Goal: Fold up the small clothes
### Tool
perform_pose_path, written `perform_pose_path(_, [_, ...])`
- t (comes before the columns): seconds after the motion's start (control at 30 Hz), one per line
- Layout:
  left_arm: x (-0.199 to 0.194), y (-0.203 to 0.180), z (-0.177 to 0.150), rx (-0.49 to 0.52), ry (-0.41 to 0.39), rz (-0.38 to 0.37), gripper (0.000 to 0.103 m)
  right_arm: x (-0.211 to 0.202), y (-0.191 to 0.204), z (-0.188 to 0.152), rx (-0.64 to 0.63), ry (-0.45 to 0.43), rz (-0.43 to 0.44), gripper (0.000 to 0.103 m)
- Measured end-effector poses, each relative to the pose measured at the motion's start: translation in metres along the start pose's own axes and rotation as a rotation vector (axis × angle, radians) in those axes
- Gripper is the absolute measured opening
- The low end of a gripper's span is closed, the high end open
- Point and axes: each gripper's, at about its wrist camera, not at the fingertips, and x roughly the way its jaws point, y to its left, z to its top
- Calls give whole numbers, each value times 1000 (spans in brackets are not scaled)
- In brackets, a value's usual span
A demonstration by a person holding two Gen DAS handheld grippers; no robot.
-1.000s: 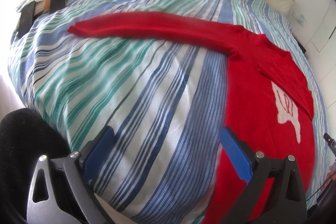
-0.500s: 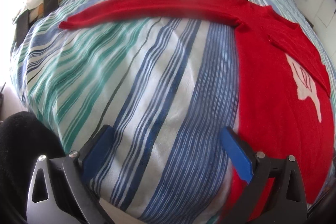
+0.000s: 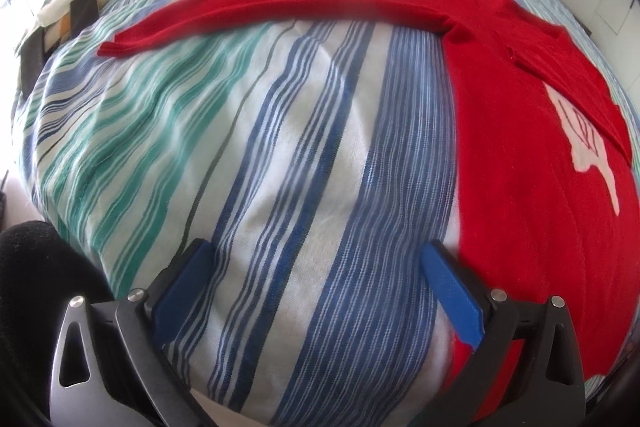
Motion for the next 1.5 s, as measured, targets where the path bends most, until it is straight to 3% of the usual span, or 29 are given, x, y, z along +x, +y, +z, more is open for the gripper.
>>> perform_pose_path(0.1, [0,1,-2,-3,-14,-7,103,1,1,0,-2,2,-3,102])
perform_pose_path(0.33, [-1,-10,-5,48,-30,60,103,2,1,1,-3,-2,-4,102])
perform_pose_path(0.73, [-11,7,4,-49,-51,-22,102,3,3,1,-6,-5,-9,102])
perform_pose_path(1.1, [-19,9,8,-62,-62,-44,102,3,4,1,-11,-9,-17,102])
perform_pose_path(1.27, [-42,23,16,-92,-118,-87,102,3,4,1,-11,-9,-17,102])
perform_pose_path(1.5, [-34,45,42,-86,-53,-178,102,3,5,1,-12,-11,-18,103])
